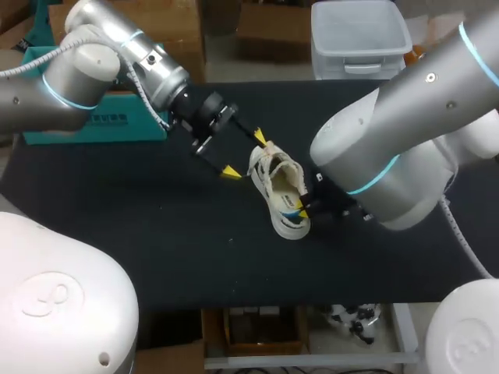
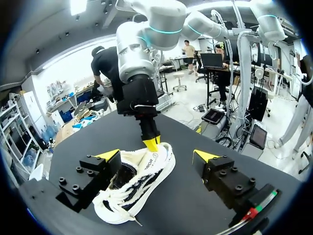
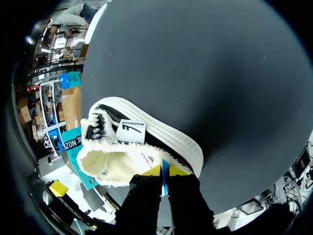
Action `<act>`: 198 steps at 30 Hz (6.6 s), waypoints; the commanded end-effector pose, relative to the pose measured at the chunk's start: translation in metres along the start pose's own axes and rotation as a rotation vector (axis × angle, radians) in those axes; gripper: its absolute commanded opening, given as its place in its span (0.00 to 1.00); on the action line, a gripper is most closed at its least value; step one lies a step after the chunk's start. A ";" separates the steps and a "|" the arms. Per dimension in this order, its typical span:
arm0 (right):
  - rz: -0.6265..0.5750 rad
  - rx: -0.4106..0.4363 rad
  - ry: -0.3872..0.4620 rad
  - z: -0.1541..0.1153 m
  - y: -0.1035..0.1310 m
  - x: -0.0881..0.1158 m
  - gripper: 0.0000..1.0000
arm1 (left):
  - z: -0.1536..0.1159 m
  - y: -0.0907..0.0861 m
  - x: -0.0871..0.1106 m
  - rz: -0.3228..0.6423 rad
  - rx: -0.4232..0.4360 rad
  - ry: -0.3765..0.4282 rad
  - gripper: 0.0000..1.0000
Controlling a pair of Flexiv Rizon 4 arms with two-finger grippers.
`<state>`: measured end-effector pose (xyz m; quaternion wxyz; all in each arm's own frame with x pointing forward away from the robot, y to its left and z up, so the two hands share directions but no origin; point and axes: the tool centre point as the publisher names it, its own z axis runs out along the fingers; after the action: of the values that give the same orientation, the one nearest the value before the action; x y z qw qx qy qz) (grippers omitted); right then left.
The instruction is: Open the shoe tongue, take the insole out of the shoe, put the insole back into the shoe, and pack the shoe into the shoebox
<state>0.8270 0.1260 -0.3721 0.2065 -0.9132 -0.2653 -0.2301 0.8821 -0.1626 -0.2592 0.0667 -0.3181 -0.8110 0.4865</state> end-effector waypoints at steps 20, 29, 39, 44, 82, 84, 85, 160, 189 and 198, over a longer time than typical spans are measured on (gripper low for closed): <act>-0.038 -0.177 -0.238 -0.033 -0.031 0.017 0.33 | -0.011 -0.004 0.008 -0.065 -0.017 -0.051 1.00; -0.103 -0.142 -0.235 -0.015 -0.016 0.027 0.00 | -0.015 -0.001 0.005 -0.123 -0.022 -0.073 1.00; -0.136 -0.111 -0.219 0.024 -0.002 0.016 0.00 | -0.046 0.006 0.001 -0.323 -0.062 -0.140 1.00; -0.130 -0.107 -0.188 0.032 0.001 0.003 0.00 | -0.062 0.003 0.005 -0.371 -0.061 -0.159 1.00; -0.650 0.240 0.052 -0.074 0.088 0.017 1.00 | -0.041 -0.005 0.051 -0.767 -0.539 -0.382 1.00; -0.650 0.240 0.052 -0.074 0.088 0.017 1.00 | -0.041 -0.005 0.051 -0.767 -0.539 -0.382 1.00; -0.650 0.240 0.052 -0.074 0.088 0.017 1.00 | -0.041 -0.005 0.051 -0.767 -0.539 -0.382 1.00; -1.550 0.183 -0.487 -0.120 0.159 0.005 1.00 | 0.080 0.060 -0.026 -1.923 -0.501 -1.221 0.40; -2.094 0.329 -0.614 -0.122 0.137 0.012 1.00 | 0.029 0.060 -0.019 -1.673 -0.568 -0.901 0.00; -2.094 0.329 -0.614 -0.122 0.137 0.012 1.00 | -0.046 0.028 -0.023 -1.370 -0.591 -0.784 0.00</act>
<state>0.8769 -0.0370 -0.3030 -0.0477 -0.2162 -0.9750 -0.0183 0.9384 -0.1565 -0.2898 -0.0376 0.4721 -0.8656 0.1625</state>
